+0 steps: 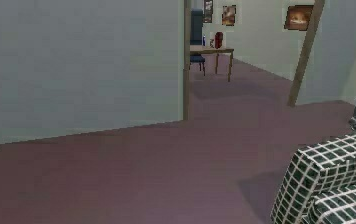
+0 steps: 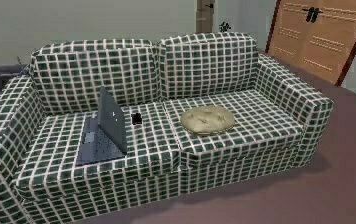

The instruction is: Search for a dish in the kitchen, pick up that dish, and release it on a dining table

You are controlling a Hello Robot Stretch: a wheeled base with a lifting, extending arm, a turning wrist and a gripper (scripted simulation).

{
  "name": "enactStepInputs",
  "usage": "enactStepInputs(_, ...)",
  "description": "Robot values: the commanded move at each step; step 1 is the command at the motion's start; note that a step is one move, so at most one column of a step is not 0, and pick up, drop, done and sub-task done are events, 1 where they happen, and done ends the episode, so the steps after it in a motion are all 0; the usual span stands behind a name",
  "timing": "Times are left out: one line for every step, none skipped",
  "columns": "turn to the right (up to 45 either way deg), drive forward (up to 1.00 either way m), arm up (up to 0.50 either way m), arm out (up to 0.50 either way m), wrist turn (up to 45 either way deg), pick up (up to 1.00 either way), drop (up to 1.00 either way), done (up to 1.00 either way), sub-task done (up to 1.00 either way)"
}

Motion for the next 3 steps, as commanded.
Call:
enactStepInputs(-6.0,0.0,0.0,0.0,0.0,0.0,0.0,0.0,0.0)
enactStepInputs(0.0,1.0,0.0,0.0,0.0,0.0,0.0,0.0,0.0)
enactStepInputs(-3.0,0.0,0.0,0.0,0.0,0.0,0.0,0.0,0.0)
